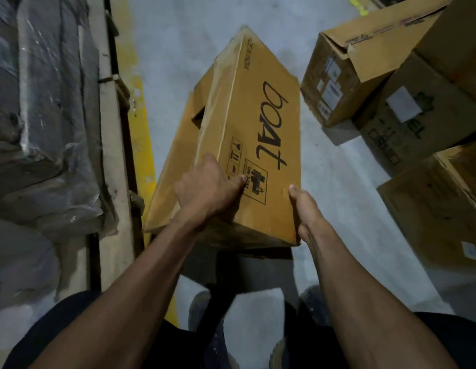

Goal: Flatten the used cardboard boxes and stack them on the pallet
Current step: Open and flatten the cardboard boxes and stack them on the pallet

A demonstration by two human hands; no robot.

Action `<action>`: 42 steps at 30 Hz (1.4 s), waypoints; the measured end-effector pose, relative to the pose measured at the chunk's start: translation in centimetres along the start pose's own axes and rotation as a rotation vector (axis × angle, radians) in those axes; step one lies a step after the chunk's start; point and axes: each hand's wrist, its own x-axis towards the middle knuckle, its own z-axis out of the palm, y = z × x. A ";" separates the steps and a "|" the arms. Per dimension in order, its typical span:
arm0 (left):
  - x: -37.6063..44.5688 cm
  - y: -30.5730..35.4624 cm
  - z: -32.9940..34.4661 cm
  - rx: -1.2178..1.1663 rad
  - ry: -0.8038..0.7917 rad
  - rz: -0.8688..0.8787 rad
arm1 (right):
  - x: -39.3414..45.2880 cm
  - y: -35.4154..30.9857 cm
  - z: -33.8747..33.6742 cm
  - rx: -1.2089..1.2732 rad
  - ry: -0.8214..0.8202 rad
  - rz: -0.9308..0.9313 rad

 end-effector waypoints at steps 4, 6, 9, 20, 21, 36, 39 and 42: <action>-1.7 -0.8 4.7 -0.102 0.009 -0.011 | 2.9 2.4 0.9 -0.267 0.101 0.081; -1.5 -0.4 5.8 -0.100 0.027 0.017 | 2.0 2.0 1.3 -0.344 0.121 0.086; -1.9 0.9 6.4 -0.095 -0.007 0.078 | 1.2 0.4 1.3 -0.409 0.048 -0.029; 0.9 -6.1 10.2 0.210 -0.203 0.112 | -1.5 -2.2 -2.5 -0.420 0.307 -0.167; 1.5 -7.3 10.3 0.216 -0.209 0.051 | -1.0 -1.9 -3.2 -0.454 0.350 -0.146; 5.7 -8.2 11.4 -0.242 -0.085 -0.149 | 1.9 1.9 -5.5 -0.333 0.390 -0.090; 5.9 -11.2 10.1 -0.211 0.020 -0.192 | 1.7 1.8 -2.9 -0.357 0.348 -0.165; 6.7 -14.1 8.4 -0.241 0.131 -0.255 | 1.9 1.3 0.2 -0.394 0.275 -0.249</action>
